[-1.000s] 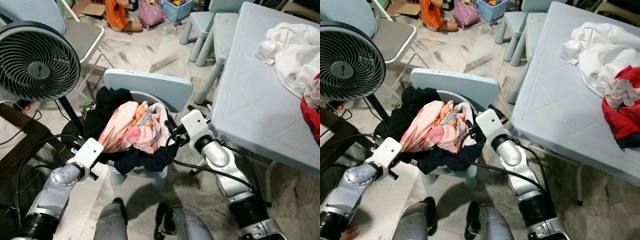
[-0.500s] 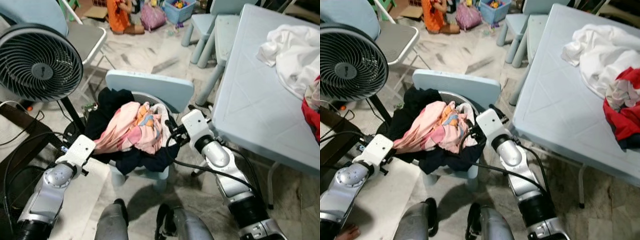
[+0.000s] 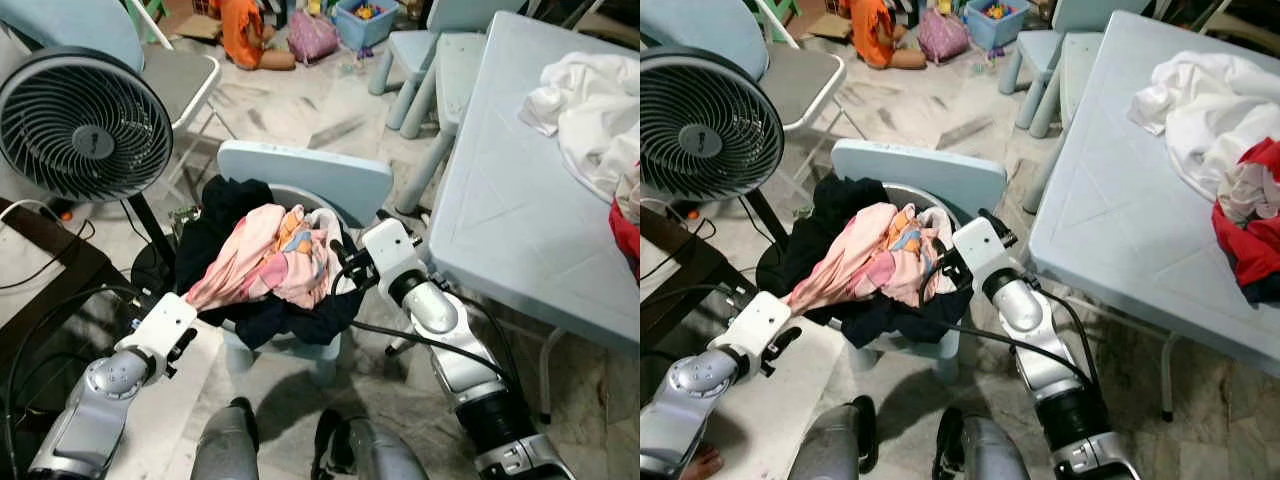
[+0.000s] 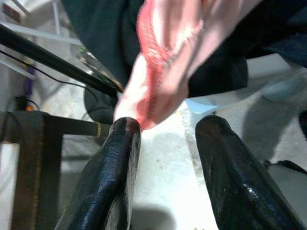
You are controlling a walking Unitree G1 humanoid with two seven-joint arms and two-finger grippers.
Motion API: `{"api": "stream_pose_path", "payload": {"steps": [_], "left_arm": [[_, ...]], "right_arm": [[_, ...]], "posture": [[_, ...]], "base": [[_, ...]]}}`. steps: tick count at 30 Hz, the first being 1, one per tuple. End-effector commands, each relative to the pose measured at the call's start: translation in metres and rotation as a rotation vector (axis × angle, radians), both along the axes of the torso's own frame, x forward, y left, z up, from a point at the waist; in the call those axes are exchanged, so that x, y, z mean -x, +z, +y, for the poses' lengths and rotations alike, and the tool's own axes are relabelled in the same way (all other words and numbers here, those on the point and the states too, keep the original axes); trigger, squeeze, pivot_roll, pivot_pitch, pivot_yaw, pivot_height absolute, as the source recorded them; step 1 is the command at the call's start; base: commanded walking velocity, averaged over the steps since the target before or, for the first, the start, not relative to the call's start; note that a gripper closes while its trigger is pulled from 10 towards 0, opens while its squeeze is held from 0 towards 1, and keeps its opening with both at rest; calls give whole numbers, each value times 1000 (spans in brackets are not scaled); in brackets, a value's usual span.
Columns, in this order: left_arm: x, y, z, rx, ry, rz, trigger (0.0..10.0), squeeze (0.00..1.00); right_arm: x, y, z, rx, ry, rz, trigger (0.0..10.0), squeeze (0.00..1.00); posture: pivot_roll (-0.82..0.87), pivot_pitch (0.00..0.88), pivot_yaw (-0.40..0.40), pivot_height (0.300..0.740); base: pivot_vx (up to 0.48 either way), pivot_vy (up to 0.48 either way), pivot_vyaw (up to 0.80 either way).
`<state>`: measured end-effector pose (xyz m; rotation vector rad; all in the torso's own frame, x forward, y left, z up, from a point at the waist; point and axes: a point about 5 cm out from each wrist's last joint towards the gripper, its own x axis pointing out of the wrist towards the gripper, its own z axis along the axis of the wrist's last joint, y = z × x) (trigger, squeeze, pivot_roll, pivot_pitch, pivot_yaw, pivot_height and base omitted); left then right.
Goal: Hang hanger
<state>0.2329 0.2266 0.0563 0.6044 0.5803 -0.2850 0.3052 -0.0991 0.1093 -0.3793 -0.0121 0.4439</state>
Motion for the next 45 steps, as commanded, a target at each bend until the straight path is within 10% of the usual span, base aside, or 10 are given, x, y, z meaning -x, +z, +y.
{"api": "stream_pose_path", "payload": {"steps": [1, 14, 16, 29, 31, 34, 45], "left_arm": [[3, 1, 3, -14, 11, 4, 10000, 0], [-28, 4, 3, 72, 92, -39, 10000, 0], [-31, 5, -5, 144, 83, -25, 10000, 1000], [-8, 11, -23, 255, 14, 25, 10000, 996], [-2, 12, -23, 269, 39, 29, 10000, 298], [-1, 11, -20, 269, 67, 23, 10000, 0], [-21, 8, -19, 301, 107, 26, 10000, 0]], "right_arm": [[0, -2, 0, 5, -1, 6, 10000, 0], [-1, -1, -1, 6, -1, 0, 10000, 0], [-1, -1, -1, 7, -2, 0, 10000, 0], [1, -2, -1, 10, 2, 3, 10000, 0], [0, -2, -1, 11, 3, 3, 10000, 0], [0, -2, 0, 10, 4, 3, 10000, 0], [-2, -1, 0, 14, 7, -2, 10000, 0]], "posture": [[57, 156, -62, 740], [47, 158, -65, 740], [41, 160, -62, 740], [51, 170, -64, 740], [54, 170, -65, 740], [57, 171, -65, 740], [40, 163, -71, 740]], "base": [[0, 0, 0], [0, 0, 0], [0, 0, 0], [0, 0, 0], [0, 0, 0], [0, 0, 0], [0, 0, 0]]}}
